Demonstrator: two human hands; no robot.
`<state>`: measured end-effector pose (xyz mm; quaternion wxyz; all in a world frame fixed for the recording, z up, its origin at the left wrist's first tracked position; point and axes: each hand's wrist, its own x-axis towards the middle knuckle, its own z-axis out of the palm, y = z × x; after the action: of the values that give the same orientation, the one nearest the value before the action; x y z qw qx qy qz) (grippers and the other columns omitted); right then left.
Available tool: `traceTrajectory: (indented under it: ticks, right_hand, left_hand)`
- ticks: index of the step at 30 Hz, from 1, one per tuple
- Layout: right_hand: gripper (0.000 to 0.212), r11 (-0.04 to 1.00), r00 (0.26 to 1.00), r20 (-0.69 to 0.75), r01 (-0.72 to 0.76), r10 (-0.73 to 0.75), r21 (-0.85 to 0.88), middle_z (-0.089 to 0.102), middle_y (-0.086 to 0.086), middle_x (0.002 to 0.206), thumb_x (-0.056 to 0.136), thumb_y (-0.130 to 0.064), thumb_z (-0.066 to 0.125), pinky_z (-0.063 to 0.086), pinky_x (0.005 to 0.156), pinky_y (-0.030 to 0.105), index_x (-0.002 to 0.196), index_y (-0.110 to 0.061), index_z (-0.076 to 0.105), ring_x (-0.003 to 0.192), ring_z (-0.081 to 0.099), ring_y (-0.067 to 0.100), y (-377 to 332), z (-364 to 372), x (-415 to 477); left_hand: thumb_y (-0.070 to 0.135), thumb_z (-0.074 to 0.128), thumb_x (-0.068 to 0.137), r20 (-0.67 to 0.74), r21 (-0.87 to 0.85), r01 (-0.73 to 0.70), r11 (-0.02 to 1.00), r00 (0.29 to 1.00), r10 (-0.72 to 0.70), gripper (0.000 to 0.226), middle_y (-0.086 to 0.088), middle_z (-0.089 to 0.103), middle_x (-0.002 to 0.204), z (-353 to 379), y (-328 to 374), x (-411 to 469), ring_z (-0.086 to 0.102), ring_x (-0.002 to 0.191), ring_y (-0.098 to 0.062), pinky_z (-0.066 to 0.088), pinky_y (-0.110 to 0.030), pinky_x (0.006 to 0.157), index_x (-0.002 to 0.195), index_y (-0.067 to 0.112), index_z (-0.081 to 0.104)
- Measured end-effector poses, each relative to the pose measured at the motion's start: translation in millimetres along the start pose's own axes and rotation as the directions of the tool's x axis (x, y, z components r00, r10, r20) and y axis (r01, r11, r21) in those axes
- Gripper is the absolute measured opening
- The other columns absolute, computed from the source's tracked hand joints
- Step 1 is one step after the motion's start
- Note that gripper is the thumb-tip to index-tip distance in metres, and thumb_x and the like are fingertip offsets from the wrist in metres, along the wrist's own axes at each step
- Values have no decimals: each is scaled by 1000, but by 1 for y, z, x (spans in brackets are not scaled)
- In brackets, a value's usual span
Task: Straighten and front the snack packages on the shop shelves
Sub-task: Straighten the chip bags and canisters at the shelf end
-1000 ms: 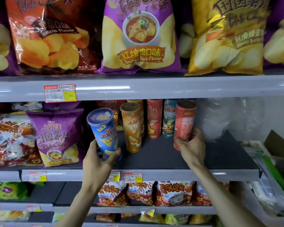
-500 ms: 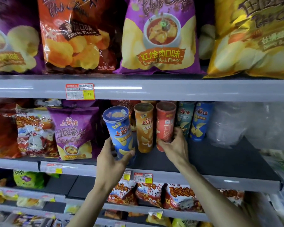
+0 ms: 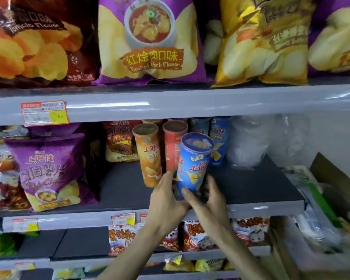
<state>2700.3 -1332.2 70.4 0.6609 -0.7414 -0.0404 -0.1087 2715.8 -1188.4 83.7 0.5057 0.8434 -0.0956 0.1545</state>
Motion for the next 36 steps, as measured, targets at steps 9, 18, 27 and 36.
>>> traceTrajectory:
  ticks: [9, 18, 27, 36]
  right_hand:
    - [44, 992, 968, -247, 10, -40, -122, 80, -9, 94, 70, -39, 92, 63, 79, 44, 105, -25, 68, 86, 77, 11, 2, -43, 37]
    - [44, 934, 948, -318, -102, -13, -342, 72, -18, 95, 74, -52, 86, 60, 79, 39, 106, -31, 63, 87, 72, 9, 24, -66, 95]
    - [44, 936, 968, -249, -68, -22, -345, 68, 11, 108, 73, -49, 85, 62, 80, 46, 106, -26, 68, 90, 73, 17, 53, -83, 114]
    - [97, 922, 981, -111, 105, -157, -374, 41, -6, 131, 69, -62, 85, 43, 104, 28, 146, -24, 40, 124, 47, 12, 17, 34, 60]
  left_hand:
    - [17, 88, 84, -116, -13, -97, 995, 989, 95, 51, 17, 70, 112, -1, -12, 6, 68, 101, -7, 54, -20, 85, 126, 35, 66]
    - [33, 100, 66, -261, 14, 202, 979, 946, -192, 85, 2, 45, 126, -43, -67, 53, 63, 108, -21, 58, -47, 95, 128, 34, 41]
    - [30, 97, 73, -127, 1, 191, 982, 974, -189, 83, 2, 67, 126, -49, -83, 78, 68, 107, -16, 58, -37, 93, 140, 23, 49]
    - [32, 91, 82, -30, -59, 158, 986, 987, -160, 69, 22, 70, 120, -49, -84, 71, 68, 106, 9, 53, -15, 92, 139, 34, 53]
